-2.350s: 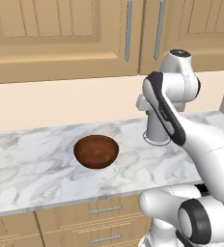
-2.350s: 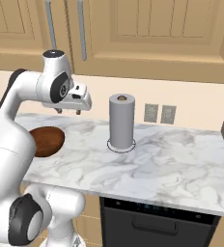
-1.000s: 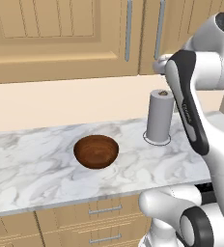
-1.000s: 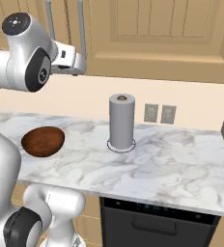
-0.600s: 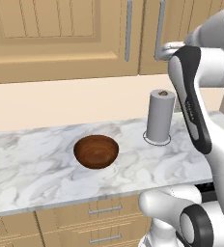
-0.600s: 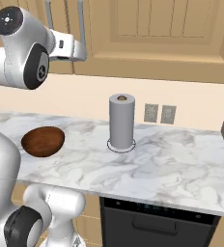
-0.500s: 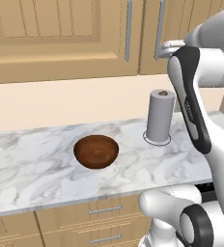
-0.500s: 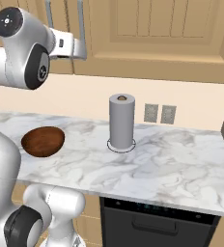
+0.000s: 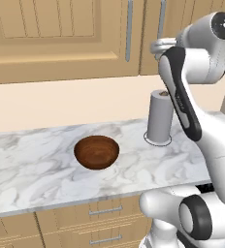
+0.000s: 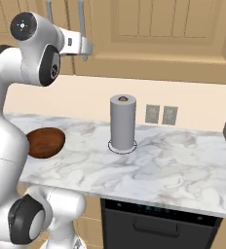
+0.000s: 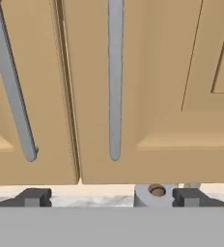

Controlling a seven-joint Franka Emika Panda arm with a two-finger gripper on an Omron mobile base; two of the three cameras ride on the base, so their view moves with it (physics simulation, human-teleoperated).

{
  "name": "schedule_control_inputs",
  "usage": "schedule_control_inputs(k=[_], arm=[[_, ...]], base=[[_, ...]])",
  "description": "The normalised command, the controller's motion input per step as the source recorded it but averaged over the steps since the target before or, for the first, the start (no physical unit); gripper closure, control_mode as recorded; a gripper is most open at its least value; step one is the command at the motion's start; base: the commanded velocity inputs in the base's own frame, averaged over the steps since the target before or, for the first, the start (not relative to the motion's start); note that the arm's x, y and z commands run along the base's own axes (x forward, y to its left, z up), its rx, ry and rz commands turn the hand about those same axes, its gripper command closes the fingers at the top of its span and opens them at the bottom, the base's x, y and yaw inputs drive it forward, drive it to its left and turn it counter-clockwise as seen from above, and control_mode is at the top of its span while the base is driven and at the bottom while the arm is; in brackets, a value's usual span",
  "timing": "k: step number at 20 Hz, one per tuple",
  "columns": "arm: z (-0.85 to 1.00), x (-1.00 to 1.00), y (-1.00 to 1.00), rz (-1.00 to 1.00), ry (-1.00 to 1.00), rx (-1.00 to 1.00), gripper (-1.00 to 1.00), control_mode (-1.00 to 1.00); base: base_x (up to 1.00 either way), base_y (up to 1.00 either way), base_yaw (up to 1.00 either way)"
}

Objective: Open the cabinet. Pick the orange and apple from the cabinet and place them into the bowl. Then close the cabinet.

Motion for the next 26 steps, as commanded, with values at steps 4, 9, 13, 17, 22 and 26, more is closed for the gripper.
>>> schedule_control_inputs(k=[4, 9, 13, 17, 22, 26], arm=[[0.00, 0.49, 0.00, 0.00, 0.00, 0.00, -1.00, -1.00], [0.00, 0.43, -0.01, 0.00, 0.00, 0.00, -1.00, -1.00], [0.00, 0.45, 0.00, 0.00, 0.00, 0.00, -1.00, -1.00], [-0.02, 0.42, 0.00, 0.00, 0.00, 0.00, -1.00, -1.00], [-0.05, 0.41, 0.00, 0.00, 0.00, 0.00, -1.00, -1.00], [-0.06, 0.38, 0.00, 0.00, 0.00, 0.00, -1.00, -1.00]], base=[[0.00, 0.00, 0.00], [0.00, 0.00, 0.00], [0.00, 0.00, 0.00], [0.00, 0.00, 0.00], [0.00, 0.00, 0.00], [0.00, 0.00, 0.00]])
